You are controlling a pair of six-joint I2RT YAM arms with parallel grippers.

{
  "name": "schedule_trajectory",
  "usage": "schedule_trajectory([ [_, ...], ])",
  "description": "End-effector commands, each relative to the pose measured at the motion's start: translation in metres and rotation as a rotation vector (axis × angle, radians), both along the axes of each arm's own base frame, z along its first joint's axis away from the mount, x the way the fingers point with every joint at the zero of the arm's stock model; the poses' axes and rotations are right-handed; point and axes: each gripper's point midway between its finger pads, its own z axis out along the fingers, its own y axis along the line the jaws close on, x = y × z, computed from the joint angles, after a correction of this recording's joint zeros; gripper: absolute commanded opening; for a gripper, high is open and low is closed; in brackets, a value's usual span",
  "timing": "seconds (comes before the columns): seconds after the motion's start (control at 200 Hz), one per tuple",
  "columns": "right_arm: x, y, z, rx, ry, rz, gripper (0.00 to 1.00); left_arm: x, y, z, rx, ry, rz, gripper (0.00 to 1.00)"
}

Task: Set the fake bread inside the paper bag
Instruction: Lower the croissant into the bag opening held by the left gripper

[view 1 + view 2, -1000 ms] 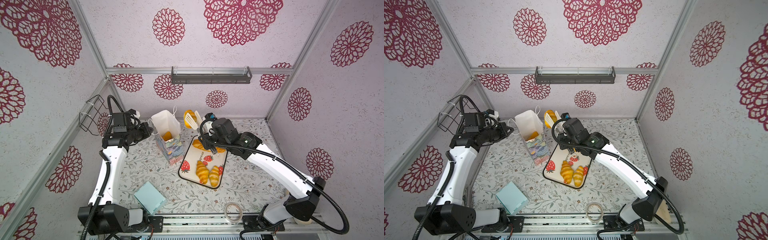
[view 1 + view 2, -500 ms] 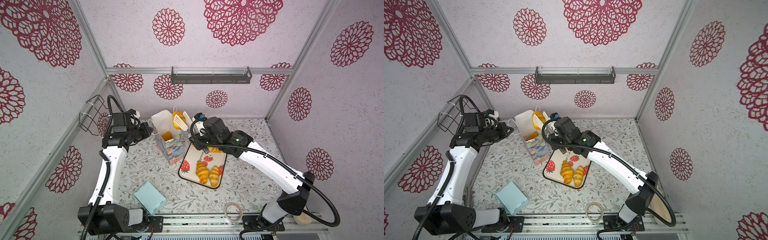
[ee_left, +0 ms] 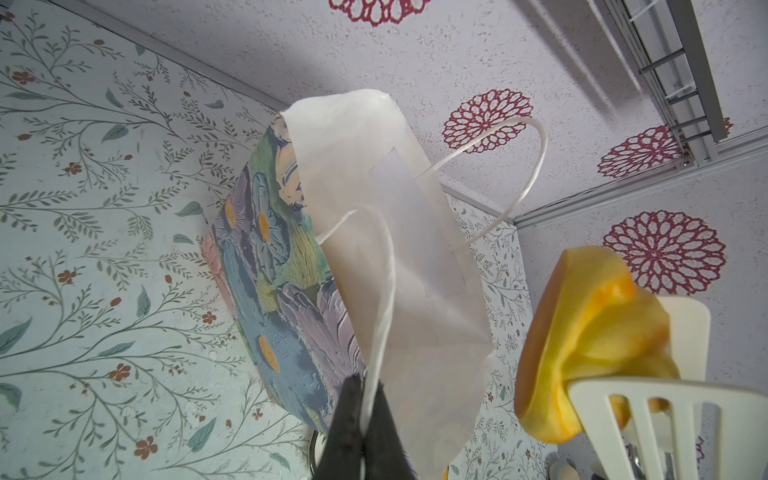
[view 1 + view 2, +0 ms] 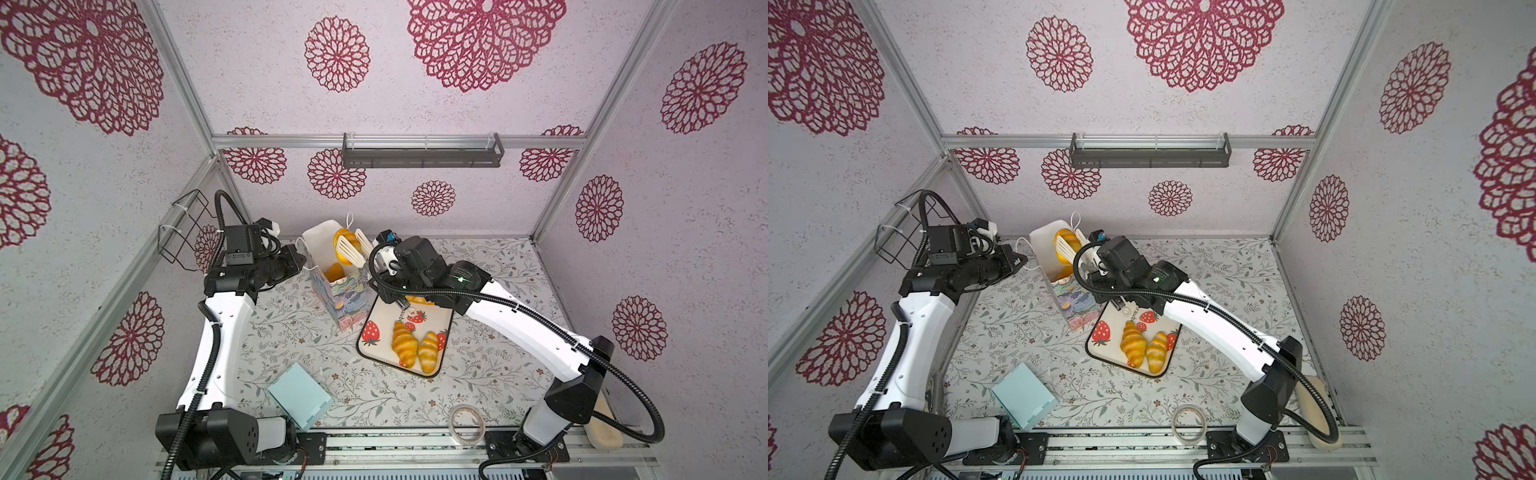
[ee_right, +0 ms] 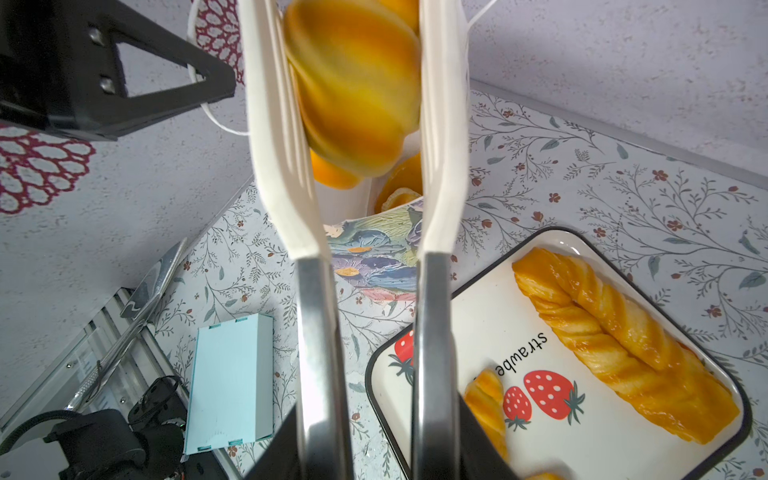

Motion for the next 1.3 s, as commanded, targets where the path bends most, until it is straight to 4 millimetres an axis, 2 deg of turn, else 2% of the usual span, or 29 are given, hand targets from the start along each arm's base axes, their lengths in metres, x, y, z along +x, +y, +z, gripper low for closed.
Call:
schedule_trajectory([
  [0.0,-0.003,0.011,0.037,0.084,-0.07,0.033,0.41,-0.003,0.004,0.014,0.01,-0.035,0.008,0.0],
  [0.755,-0.007,0.024,0.015,0.057,-0.037,0.058,0.43,-0.004,0.004,0.012,0.011,-0.035,0.009,0.0],
  [1.291,-0.006,0.025,0.004,0.044,-0.023,0.05,0.5,-0.004,0.004,0.012,0.011,-0.036,0.009,0.0],
])
